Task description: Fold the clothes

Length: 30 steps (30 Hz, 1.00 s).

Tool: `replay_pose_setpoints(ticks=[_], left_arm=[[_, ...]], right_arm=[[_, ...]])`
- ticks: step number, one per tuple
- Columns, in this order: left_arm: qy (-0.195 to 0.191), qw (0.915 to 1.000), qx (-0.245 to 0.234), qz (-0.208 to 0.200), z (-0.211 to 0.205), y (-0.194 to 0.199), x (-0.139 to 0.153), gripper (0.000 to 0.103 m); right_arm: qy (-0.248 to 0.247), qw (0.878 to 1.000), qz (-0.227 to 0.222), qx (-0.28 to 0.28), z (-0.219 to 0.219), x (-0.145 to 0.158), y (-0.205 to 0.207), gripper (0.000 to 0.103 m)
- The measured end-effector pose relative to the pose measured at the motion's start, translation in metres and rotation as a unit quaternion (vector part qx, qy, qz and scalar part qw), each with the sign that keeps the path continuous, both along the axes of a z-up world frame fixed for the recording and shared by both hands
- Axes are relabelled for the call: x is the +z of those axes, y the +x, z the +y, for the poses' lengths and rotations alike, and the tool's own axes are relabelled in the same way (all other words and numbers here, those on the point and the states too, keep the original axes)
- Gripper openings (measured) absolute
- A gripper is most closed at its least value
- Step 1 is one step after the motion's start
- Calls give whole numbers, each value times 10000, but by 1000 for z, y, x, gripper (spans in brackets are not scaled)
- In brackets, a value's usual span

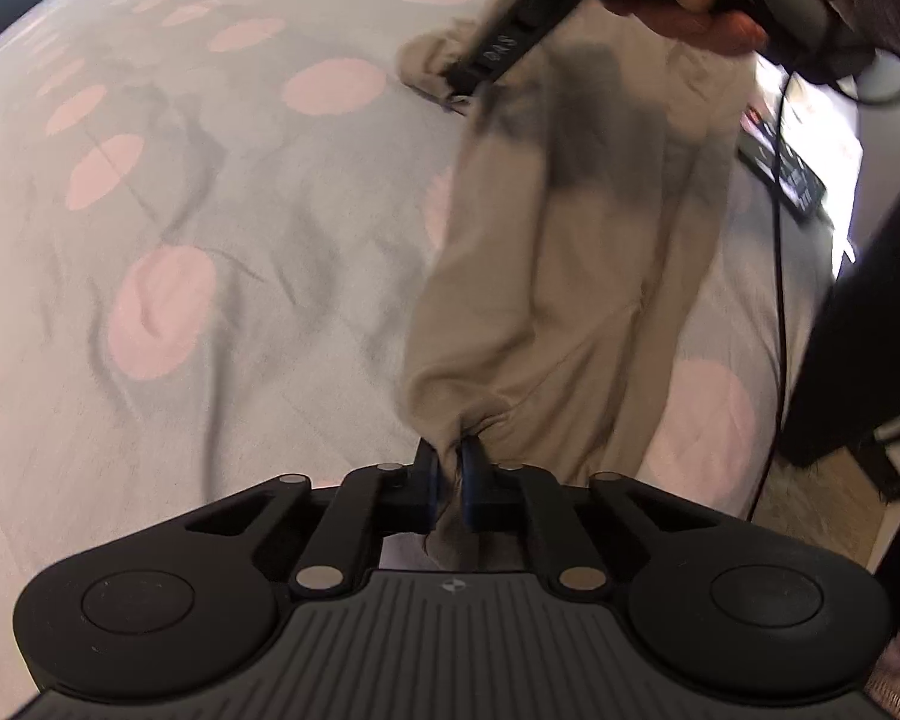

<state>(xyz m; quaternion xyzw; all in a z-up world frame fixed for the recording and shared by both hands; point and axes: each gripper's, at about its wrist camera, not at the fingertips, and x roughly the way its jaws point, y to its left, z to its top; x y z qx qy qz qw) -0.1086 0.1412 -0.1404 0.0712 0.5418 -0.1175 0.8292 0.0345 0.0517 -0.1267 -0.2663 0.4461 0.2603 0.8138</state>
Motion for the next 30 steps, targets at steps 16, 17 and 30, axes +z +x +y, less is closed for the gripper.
replay_pose_setpoints(ticks=[16,17,30], left_arm=[[658,9451,1898,-2578,110,-9,179,3],[756,9370,1977,-2779,113,-11,196,3],[1188,9163,1947,-3292,122,-41,255,3]], right_arm=[[1963,9628,-1714,-719,-13,196,-36,8],[1942,9597,-1913,-687,-8,210,-39,7],[2146,9530,-2010,-728,-5,261,-66,7]])
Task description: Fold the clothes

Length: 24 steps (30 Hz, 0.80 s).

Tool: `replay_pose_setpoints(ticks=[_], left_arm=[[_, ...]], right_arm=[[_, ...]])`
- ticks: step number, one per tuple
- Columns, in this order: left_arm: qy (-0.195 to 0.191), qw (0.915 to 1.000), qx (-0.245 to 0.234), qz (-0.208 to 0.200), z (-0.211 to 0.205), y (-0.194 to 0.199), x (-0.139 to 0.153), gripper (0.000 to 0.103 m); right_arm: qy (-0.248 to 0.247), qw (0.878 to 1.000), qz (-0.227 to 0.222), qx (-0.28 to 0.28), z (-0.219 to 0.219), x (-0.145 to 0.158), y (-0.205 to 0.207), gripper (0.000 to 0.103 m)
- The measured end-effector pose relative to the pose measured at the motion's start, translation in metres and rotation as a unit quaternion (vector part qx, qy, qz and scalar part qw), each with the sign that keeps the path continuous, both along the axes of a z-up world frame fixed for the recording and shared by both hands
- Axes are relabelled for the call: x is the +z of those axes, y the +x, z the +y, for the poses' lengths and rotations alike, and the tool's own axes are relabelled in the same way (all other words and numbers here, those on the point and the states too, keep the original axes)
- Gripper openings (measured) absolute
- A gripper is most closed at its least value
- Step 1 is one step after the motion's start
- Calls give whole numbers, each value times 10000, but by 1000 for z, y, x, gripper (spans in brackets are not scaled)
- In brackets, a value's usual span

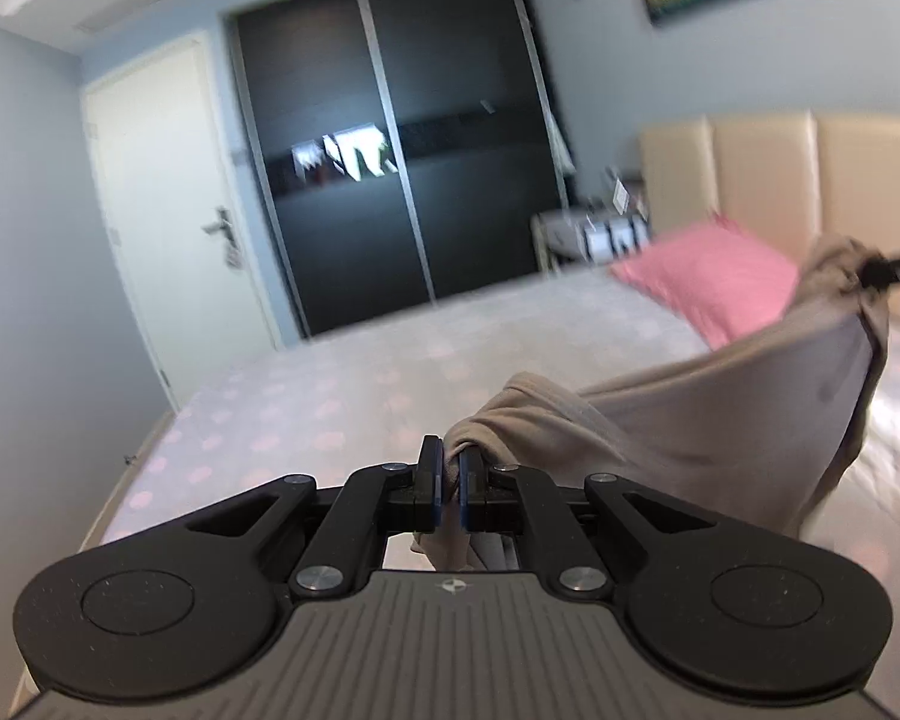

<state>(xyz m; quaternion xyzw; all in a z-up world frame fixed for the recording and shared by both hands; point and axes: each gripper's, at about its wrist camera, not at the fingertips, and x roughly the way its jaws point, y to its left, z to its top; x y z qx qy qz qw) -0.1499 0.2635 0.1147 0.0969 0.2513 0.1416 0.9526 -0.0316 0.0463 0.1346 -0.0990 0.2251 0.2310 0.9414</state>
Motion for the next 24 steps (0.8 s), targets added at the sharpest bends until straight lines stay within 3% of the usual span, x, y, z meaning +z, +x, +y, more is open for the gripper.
replay_pose_setpoints(ticks=[6,9,12,15,18,21,23,24], left_arm=[[-44,9891,-652,1316,-14,-13,-87,3],[10,9746,-1058,1972,-31,-22,-131,3],[176,9547,-1438,2599,-46,-29,-172,3],[293,9356,-1811,3017,-61,-40,-201,4],[428,9189,-2131,3291,-69,-54,-217,7],[585,9020,-2395,3545,-73,-69,-230,20],[697,8965,-2433,3637,-71,-78,-232,25],[674,8978,-2429,3611,-70,-80,-230,26]], right_arm=[[-832,9882,1286,3,-11,-104,0,7],[-1235,9715,2021,-2,-20,-163,-2,7],[-1546,9530,2606,-63,-31,-208,-4,7],[-1726,9370,3037,-10,-36,-234,-10,8],[-1872,9284,3207,98,-40,-244,-16,12],[-2049,9205,3328,-29,-50,-250,-19,27],[-2222,9159,3336,-208,-57,-255,-19,27],[-2275,9145,3330,-314,-62,-258,-19,27]])
